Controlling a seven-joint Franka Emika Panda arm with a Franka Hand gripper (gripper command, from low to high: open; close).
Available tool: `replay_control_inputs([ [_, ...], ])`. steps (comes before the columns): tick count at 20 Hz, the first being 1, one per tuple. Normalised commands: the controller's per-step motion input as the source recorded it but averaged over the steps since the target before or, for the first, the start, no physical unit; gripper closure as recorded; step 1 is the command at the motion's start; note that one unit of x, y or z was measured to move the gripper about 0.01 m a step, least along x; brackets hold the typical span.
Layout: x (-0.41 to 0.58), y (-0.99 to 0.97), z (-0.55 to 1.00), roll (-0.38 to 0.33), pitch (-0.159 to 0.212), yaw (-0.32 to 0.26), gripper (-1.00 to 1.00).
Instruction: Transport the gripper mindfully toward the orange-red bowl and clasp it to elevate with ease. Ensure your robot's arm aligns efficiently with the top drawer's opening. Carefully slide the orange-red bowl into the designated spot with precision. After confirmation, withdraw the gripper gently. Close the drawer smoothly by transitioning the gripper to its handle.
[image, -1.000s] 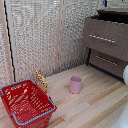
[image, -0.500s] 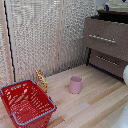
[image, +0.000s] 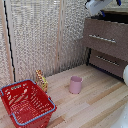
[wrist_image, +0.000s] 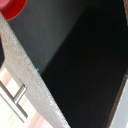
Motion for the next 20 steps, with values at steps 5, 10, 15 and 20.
replay_control_inputs([
  [5,-0.003,0.25,-0.17,-0.375,0.15,0.073,-1.0],
  [10,-0.002,0.3,-0.16,-0.375,0.154,0.054,-1.0],
  [15,0.001,0.38,-0.26,-0.375,0.127,0.038,-1.0],
  [20,0.054,0.48,-0.38,-0.375,0.093,0.021,-1.0],
])
